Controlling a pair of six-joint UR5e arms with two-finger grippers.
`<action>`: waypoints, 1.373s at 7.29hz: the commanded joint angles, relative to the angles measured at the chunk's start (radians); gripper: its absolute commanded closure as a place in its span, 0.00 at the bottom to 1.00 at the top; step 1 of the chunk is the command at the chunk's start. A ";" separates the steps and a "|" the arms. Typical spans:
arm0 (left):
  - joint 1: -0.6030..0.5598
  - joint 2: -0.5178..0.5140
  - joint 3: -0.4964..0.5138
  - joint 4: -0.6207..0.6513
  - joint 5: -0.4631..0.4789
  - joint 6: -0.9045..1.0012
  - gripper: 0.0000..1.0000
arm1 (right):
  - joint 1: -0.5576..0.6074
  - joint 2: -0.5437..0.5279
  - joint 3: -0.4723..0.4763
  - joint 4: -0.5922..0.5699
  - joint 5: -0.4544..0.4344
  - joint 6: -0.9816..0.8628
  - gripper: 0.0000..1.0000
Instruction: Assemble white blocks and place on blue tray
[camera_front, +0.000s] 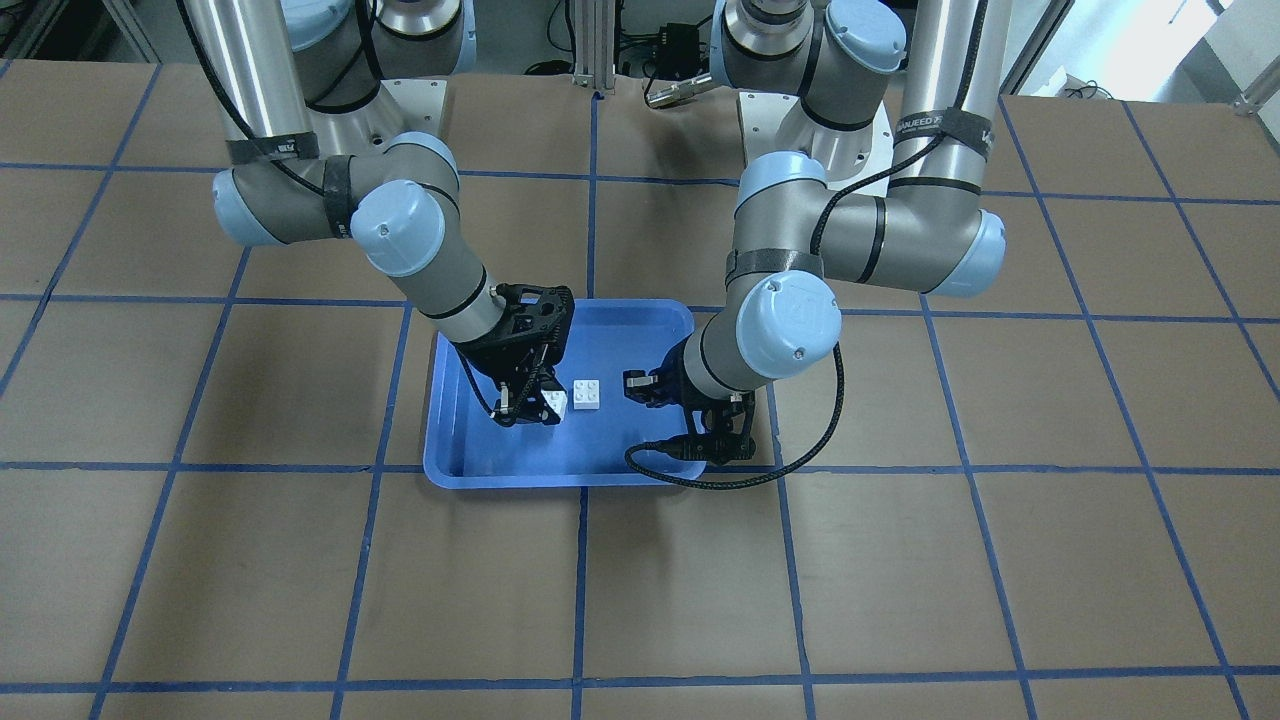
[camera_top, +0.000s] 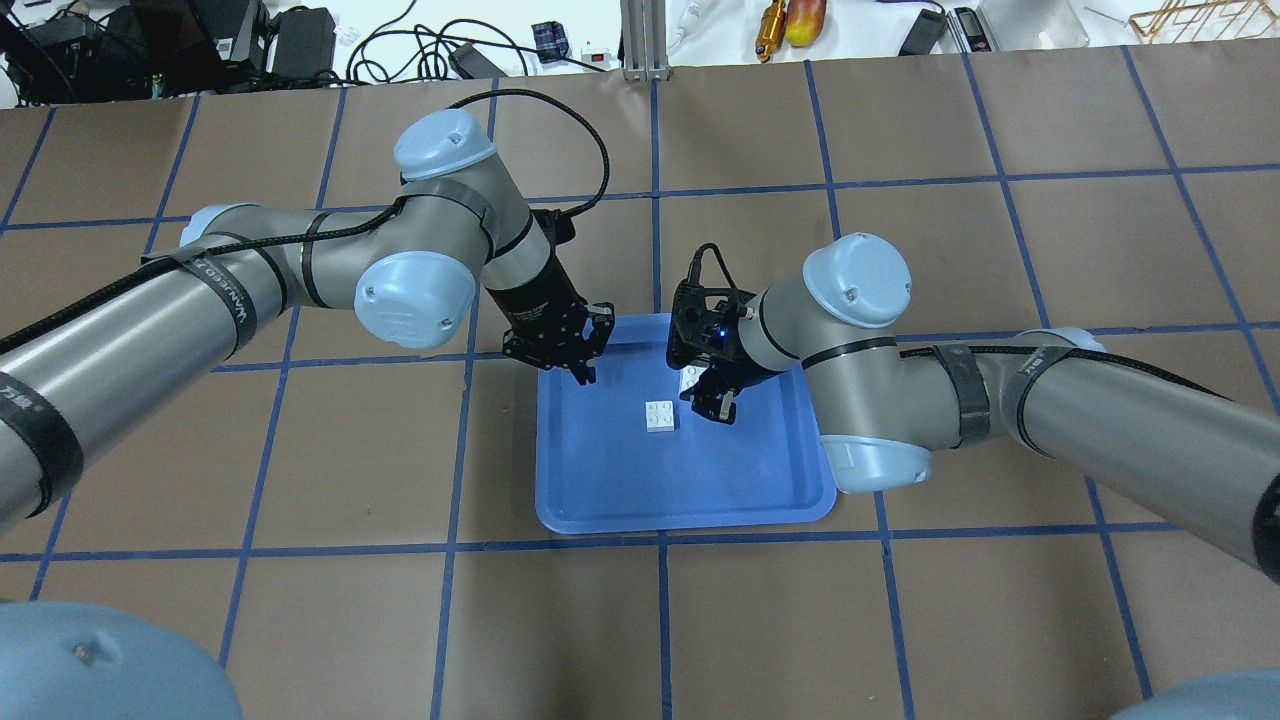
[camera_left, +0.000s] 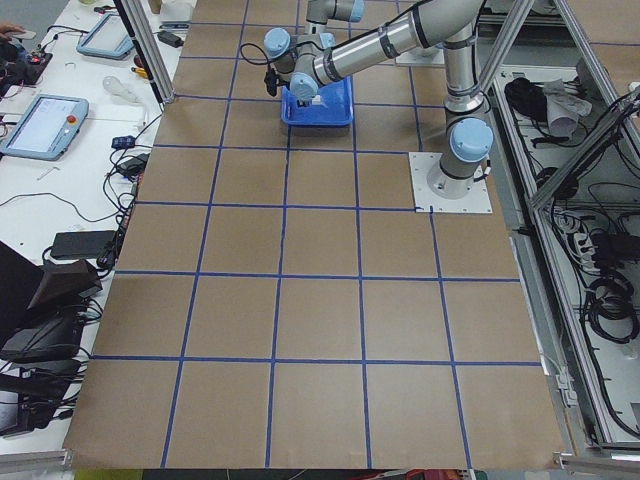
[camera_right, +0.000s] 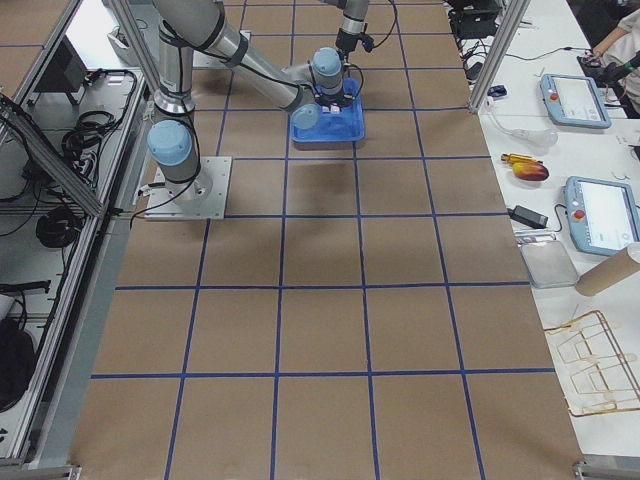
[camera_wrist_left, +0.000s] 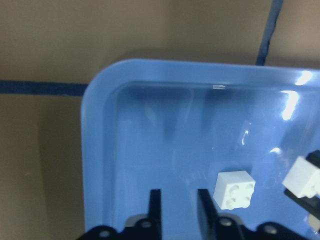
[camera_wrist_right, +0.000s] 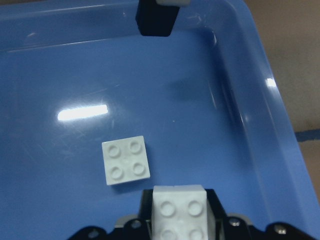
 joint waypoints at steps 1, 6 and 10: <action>0.002 0.002 -0.021 0.000 -0.004 0.039 1.00 | 0.007 0.000 0.028 -0.001 -0.007 0.001 1.00; 0.008 -0.004 -0.069 0.015 -0.053 0.082 1.00 | 0.008 0.011 0.034 -0.005 0.000 0.002 1.00; 0.000 -0.035 -0.068 0.027 -0.107 0.078 1.00 | 0.033 0.025 0.034 -0.018 -0.001 0.002 1.00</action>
